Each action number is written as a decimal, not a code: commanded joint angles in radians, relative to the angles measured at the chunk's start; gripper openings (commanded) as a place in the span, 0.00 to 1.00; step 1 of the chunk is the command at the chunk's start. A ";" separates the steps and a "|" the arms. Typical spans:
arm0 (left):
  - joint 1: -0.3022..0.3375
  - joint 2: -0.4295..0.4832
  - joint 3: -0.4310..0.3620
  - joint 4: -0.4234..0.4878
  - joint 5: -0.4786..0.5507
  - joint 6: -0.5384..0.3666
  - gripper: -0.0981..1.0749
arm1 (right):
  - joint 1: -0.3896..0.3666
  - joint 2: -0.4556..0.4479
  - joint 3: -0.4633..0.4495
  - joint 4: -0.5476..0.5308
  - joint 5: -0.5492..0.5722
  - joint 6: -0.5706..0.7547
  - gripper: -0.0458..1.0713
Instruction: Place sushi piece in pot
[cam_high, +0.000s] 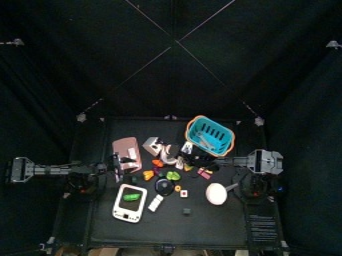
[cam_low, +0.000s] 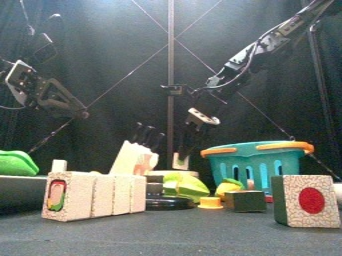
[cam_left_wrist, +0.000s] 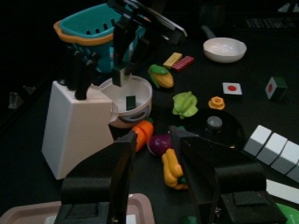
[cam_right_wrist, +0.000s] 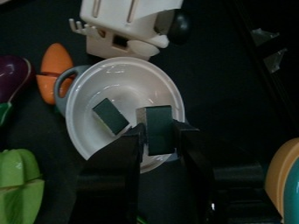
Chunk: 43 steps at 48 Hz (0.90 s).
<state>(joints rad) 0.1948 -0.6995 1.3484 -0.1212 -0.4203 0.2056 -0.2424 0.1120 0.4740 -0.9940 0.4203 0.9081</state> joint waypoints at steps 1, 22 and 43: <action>-0.003 0.002 -0.009 0.000 -0.003 0.000 0.74 | -0.009 -0.014 -0.028 -0.002 -0.005 0.003 0.70; -0.003 0.000 -0.009 0.000 -0.003 0.000 0.74 | -0.006 -0.012 -0.014 0.002 -0.002 0.003 0.83; -0.003 0.000 -0.009 0.000 -0.003 0.000 0.74 | -0.002 -0.014 -0.009 0.003 0.000 0.003 0.83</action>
<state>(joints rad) 0.1933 -0.7010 1.3499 -0.1227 -0.4203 0.2040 -0.2470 0.1166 0.4740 -0.9894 0.4203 0.9097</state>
